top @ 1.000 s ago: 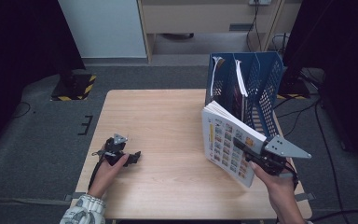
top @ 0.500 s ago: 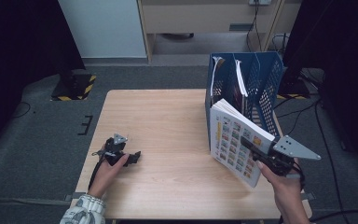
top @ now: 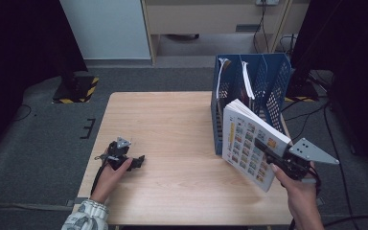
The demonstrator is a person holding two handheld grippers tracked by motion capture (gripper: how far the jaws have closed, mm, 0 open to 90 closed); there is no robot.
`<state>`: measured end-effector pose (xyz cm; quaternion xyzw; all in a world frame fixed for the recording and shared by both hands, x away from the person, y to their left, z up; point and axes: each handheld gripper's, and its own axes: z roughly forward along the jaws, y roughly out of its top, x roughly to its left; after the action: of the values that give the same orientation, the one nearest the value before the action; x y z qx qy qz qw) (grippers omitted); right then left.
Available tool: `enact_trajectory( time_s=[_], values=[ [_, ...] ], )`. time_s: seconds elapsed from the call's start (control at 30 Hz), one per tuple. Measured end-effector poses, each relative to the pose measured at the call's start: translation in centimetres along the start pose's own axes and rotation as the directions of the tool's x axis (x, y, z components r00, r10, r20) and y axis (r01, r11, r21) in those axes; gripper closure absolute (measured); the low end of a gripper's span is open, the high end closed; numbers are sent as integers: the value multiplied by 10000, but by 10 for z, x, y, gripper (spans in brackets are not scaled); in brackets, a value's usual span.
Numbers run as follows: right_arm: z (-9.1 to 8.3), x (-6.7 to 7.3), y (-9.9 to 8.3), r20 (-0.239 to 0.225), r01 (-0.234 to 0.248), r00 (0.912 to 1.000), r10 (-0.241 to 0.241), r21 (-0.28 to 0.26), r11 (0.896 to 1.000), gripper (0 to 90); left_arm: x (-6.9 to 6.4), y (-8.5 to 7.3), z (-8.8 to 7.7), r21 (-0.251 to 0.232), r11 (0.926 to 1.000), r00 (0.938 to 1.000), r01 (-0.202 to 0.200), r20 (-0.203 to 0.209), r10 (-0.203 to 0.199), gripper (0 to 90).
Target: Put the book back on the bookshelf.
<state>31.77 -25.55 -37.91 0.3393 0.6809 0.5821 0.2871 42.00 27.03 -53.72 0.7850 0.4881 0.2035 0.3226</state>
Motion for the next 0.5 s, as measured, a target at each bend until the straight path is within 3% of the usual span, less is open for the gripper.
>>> enact_trajectory(
  time_s=[0.5],
  values=[
    [-8,-8,4,249,-109,9996,104,164,9998,737,0,0,0,4,10000,10000,-1,4,1,23]
  ],
)
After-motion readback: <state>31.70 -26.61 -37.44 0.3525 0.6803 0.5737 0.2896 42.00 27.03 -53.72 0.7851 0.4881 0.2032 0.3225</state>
